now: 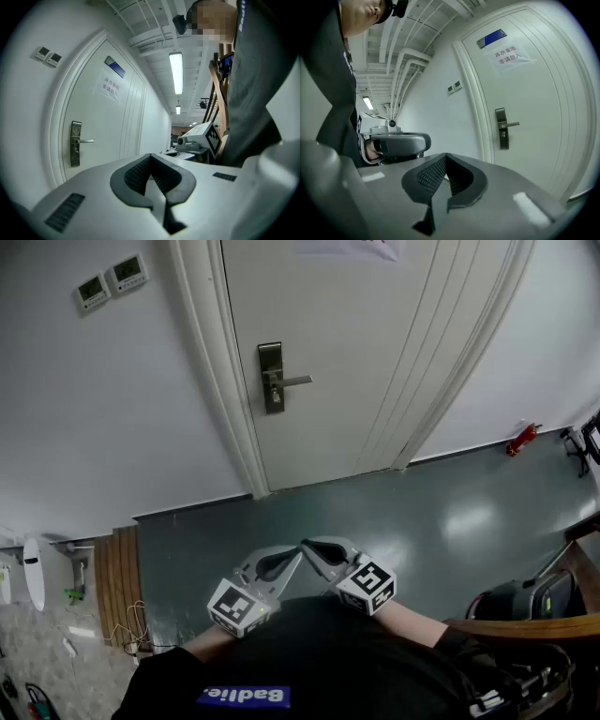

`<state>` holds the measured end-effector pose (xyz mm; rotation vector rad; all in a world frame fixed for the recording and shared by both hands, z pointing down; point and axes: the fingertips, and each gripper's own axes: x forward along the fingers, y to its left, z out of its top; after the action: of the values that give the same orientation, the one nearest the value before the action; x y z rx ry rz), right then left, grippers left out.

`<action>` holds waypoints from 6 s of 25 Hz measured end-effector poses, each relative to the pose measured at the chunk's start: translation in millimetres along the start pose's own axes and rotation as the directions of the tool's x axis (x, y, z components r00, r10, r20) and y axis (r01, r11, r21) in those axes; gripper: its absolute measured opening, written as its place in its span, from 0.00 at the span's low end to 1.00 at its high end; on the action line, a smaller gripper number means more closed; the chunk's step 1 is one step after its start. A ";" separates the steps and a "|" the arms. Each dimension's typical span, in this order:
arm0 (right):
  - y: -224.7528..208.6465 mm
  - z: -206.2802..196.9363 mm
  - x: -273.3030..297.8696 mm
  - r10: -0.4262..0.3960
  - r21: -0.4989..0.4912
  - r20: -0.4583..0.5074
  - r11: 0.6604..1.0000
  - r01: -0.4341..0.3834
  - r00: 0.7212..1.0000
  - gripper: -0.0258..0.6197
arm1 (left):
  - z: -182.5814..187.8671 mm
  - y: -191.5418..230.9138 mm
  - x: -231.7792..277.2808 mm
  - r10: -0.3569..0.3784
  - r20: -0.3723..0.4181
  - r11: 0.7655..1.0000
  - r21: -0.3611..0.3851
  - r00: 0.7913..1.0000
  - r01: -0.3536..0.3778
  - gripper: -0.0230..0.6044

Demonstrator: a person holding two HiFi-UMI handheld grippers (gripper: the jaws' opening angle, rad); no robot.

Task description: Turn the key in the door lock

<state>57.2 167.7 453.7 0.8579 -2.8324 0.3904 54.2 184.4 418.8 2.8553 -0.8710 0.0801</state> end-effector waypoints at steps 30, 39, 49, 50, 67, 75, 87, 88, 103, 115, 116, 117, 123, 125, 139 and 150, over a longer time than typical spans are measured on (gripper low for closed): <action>-73.5 10.9 -6.0 0.020 -0.125 0.039 0.992 -0.015 0.999 0.04 | 8.9 27.3 51.9 0.166 -0.001 0.986 -0.015 0.986 -0.166 0.03; -126.6 21.2 68.7 -0.069 -0.148 -0.007 0.987 0.068 0.998 0.04 | 20.5 111.9 67.4 0.114 0.019 0.993 -0.007 0.993 -0.114 0.03; -202.3 59.3 192.0 -0.217 -0.231 -0.038 0.952 0.203 0.975 0.04 | 52.3 259.8 75.4 0.014 0.080 1.000 0.015 0.997 -0.015 0.02; -209.9 62.5 201.1 -0.236 -0.242 -0.037 0.945 0.221 0.971 0.04 | 52.5 268.8 75.3 -0.002 0.068 1.000 0.014 0.998 0.001 0.03; -322.7 44.3 266.0 -0.310 -0.377 -0.146 0.895 0.236 0.940 0.04 | 49.9 326.8 109.6 0.083 0.009 0.996 -0.016 0.996 -0.083 0.03; -356.1 30.1 295.6 -0.356 -0.454 -0.194 0.859 0.238 0.914 0.09 | 48.8 337.5 115.4 0.122 -0.002 0.992 -0.018 0.993 -0.122 0.02; -386.9 14.1 338.2 -0.566 -0.811 -0.183 0.549 0.202 0.804 0.20 | 40.2 338.6 108.4 0.118 -0.036 0.992 -0.029 0.992 -0.119 0.03; -389.3 12.8 341.2 -0.576 -0.818 -0.179 0.538 0.204 0.797 0.20 | 40.6 340.7 106.1 0.124 -0.034 0.992 -0.032 0.992 -0.125 0.03; -407.1 16.9 353.7 -0.595 -0.669 -0.170 0.655 0.351 0.786 0.13 | 34.8 356.9 84.9 0.120 -0.060 0.992 -0.040 0.991 -0.123 0.03; -411.0 19.8 349.9 -0.372 0.223 -0.101 0.895 0.386 0.923 0.13 | 32.9 360.0 79.9 0.126 -0.068 0.991 -0.036 0.990 -0.128 0.03; -411.2 19.8 349.6 -0.369 0.257 -0.092 0.889 0.380 0.925 0.13 | 32.8 359.8 79.3 0.126 -0.068 0.991 -0.034 0.990 -0.129 0.03; -411.4 19.9 349.5 -0.369 0.275 -0.085 0.884 0.378 0.925 0.13 | 32.7 359.4 78.8 0.127 -0.068 0.991 -0.033 0.990 -0.130 0.03; -412.6 20.1 349.5 -0.388 0.322 -0.067 0.864 0.388 0.919 0.12 | 31.9 357.0 76.5 0.129 -0.069 0.991 -0.029 0.989 -0.131 0.03; -413.0 20.0 349.5 -0.383 0.383 -0.051 0.845 0.372 0.922 0.12 | 31.2 356.2 75.9 0.127 -0.071 0.991 -0.031 0.989 -0.130 0.03; -416.6 22.4 346.5 -0.321 0.802 0.142 0.591 0.081 0.936 0.13 | 32.1 354.3 71.6 0.114 -0.065 0.993 -0.026 0.991 -0.116 0.03; -419.2 17.3 345.3 -0.262 0.935 0.280 0.291 -0.201 0.924 0.13 | 31.4 352.1 72.5 0.096 -0.071 0.995 -0.027 0.993 -0.098 0.03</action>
<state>7.4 -353.5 598.7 1.2243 -2.6111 2.3690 -82.1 -149.0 441.5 2.7629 -0.9878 0.1747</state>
